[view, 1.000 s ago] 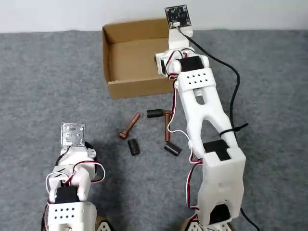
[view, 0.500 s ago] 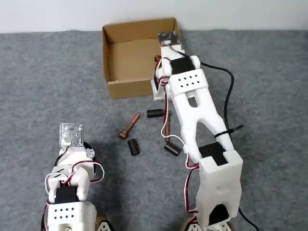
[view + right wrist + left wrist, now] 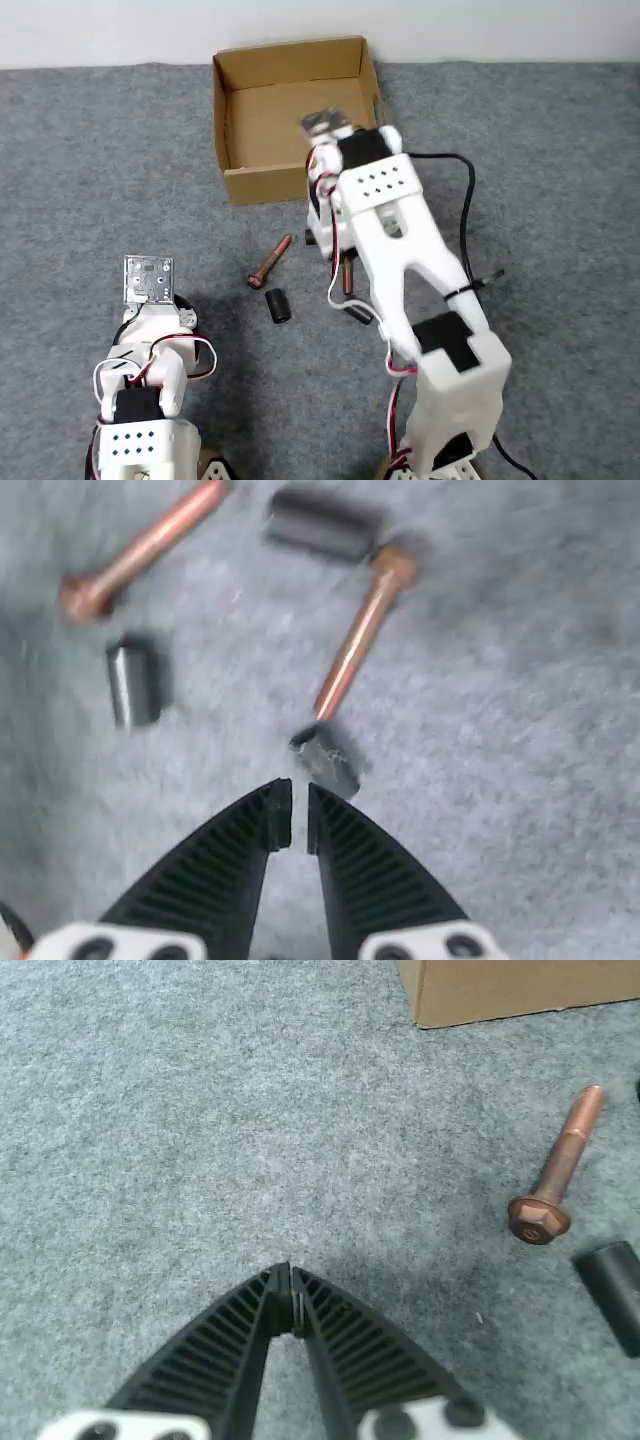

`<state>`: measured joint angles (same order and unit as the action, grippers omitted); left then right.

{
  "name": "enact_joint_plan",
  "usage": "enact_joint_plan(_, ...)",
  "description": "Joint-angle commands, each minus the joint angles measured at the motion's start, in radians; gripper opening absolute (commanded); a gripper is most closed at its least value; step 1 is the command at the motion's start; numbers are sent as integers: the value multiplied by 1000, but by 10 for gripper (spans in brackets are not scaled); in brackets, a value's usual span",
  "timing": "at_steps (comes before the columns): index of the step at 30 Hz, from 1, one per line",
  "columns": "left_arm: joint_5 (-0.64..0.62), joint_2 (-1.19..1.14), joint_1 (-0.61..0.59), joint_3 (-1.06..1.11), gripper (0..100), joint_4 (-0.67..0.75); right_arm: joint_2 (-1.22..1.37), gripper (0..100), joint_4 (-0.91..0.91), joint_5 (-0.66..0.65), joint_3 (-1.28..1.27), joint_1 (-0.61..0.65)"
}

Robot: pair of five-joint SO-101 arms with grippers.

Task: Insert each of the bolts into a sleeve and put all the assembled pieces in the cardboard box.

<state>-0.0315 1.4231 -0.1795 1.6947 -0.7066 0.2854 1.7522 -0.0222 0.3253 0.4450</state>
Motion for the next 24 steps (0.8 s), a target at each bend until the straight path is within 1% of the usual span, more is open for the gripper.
enact_joint_plan(1,11,8,-6,-5,5,25,-124,8,41,-21,-155,8)
enact_joint_plan(4,11,8,-6,-5,5,25,-151,9,13,-25,-287,7)
enact_joint_plan(6,11,8,-6,-5,5,25,-159,21,-41,-26,-338,8)
enact_joint_plan(9,11,8,-6,-5,5,25,-150,113,-128,-35,-385,12)
enact_joint_plan(11,11,8,-6,-5,5,25,-142,174,-197,-92,-422,18)
enact_joint_plan(12,11,8,-6,-5,5,25,-134,186,-223,-120,-437,18)
enact_joint_plan(16,9,8,-8,-5,5,25,-82,186,-317,-169,-468,21)
enact_joint_plan(24,8,8,-8,-5,5,25,65,186,-421,-170,-465,41)
